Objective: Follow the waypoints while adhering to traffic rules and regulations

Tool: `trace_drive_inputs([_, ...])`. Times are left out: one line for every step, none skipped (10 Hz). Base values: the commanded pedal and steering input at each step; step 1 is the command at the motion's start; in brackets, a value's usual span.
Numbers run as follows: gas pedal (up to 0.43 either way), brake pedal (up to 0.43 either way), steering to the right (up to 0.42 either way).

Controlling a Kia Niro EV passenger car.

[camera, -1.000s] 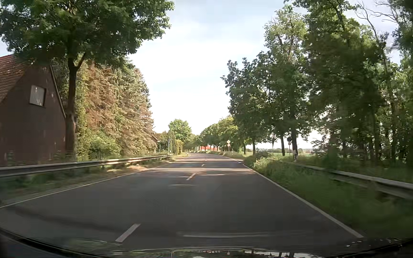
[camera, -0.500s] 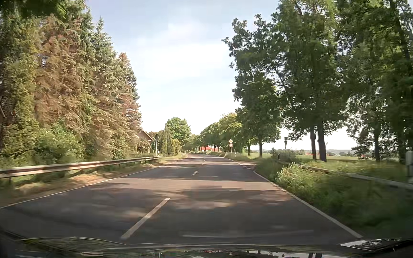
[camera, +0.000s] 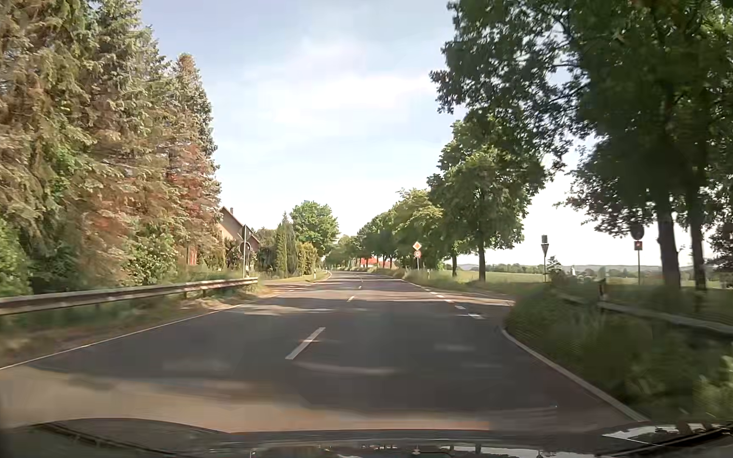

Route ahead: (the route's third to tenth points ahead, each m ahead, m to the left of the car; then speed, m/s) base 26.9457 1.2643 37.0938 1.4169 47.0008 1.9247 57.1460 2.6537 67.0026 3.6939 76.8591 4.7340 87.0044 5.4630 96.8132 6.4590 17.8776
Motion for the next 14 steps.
trace_drive_inputs([0.000,0.116,-0.007])
trace_drive_inputs([0.000,0.134,-0.007])
trace_drive_inputs([0.000,0.177,-0.007])
trace_drive_inputs([0.000,0.201,-0.007])
trace_drive_inputs([0.000,0.201,-0.007])
trace_drive_inputs([0.000,0.201,-0.007])
trace_drive_inputs([0.000,0.201,-0.007])
trace_drive_inputs([0.000,0.201,-0.007])
trace_drive_inputs([0.000,0.201,-0.007])
trace_drive_inputs([0.000,0.201,-0.007])
trace_drive_inputs([0.000,0.207,-0.007])
trace_drive_inputs([0.000,0.207,-0.007])
trace_drive_inputs([0.000,0.207,-0.007])
trace_drive_inputs([0.000,0.207,-0.007])
